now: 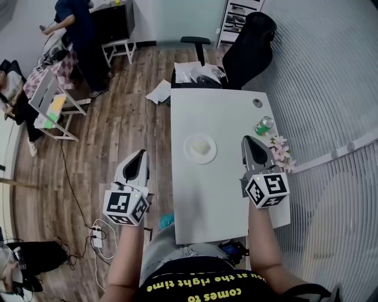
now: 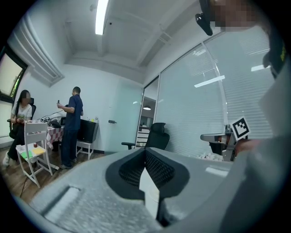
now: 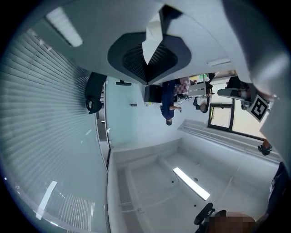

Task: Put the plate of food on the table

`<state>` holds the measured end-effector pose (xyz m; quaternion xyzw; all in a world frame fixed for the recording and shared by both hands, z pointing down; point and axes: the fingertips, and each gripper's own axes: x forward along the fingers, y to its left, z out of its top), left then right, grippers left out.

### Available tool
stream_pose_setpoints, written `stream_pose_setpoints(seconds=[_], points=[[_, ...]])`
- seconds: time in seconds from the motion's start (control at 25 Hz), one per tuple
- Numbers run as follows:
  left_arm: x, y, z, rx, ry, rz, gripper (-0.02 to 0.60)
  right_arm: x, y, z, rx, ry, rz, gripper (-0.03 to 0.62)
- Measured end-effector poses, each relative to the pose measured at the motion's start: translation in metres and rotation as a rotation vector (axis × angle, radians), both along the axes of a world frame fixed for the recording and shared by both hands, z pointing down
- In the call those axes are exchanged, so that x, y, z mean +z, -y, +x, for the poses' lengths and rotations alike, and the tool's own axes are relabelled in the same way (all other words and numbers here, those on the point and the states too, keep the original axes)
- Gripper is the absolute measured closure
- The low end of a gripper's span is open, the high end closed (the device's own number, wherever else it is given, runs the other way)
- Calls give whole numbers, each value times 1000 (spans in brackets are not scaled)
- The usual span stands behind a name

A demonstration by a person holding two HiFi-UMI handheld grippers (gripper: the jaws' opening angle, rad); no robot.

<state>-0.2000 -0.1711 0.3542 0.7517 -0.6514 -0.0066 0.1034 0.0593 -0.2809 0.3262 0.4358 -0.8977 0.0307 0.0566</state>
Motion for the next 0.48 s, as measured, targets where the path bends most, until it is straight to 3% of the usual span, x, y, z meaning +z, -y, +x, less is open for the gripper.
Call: stream_pose_setpoints(seconds=[0.48], points=[[-10,-21,12,43,13,17,581,-28,-38,21,38,26,41,588]])
